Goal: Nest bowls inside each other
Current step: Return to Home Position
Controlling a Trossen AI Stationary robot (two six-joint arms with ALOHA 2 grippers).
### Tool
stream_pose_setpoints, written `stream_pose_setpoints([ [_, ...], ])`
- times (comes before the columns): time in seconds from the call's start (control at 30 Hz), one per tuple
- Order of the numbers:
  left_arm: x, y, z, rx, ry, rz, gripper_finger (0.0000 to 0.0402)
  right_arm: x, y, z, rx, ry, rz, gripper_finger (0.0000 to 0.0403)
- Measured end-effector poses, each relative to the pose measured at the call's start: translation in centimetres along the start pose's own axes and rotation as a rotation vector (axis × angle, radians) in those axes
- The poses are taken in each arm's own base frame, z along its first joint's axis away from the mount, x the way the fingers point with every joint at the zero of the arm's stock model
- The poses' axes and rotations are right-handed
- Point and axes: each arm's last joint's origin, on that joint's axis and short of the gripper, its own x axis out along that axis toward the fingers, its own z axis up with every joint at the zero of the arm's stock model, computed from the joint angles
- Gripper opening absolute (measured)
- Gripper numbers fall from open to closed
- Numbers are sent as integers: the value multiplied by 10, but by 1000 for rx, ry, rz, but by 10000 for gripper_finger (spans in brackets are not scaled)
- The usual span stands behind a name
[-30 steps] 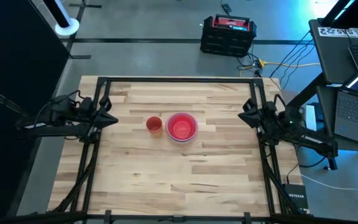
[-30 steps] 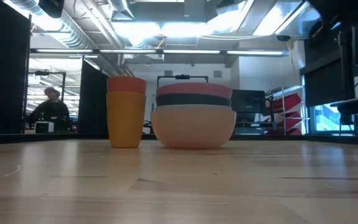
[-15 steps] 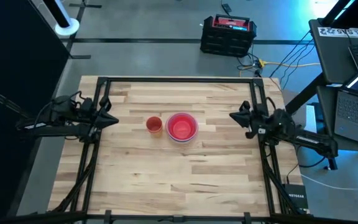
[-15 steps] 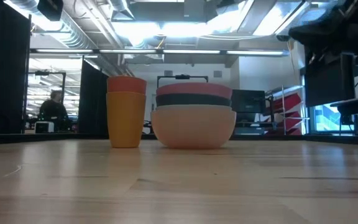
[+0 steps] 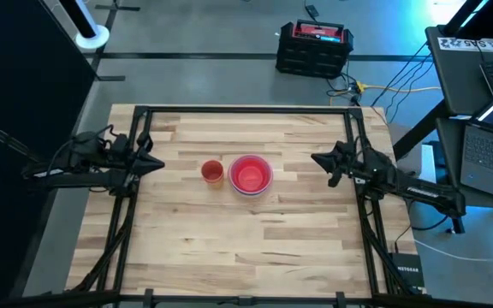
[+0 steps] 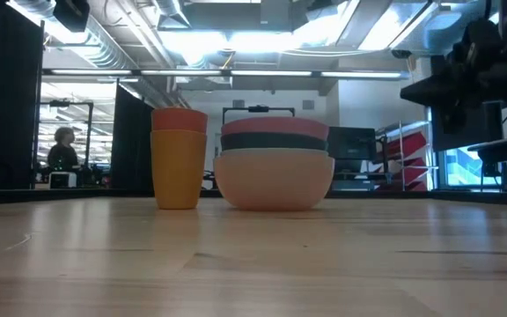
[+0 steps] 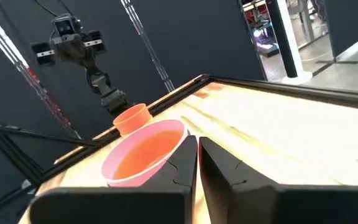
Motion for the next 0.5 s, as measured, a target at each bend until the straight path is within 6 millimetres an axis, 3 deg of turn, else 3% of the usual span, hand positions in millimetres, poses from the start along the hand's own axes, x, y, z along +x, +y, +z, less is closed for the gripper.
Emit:
stream_pose_setpoints([
  [0.5,0,1,-2,14,20,9,0,5,2,-6,-27,120,107,1],
])
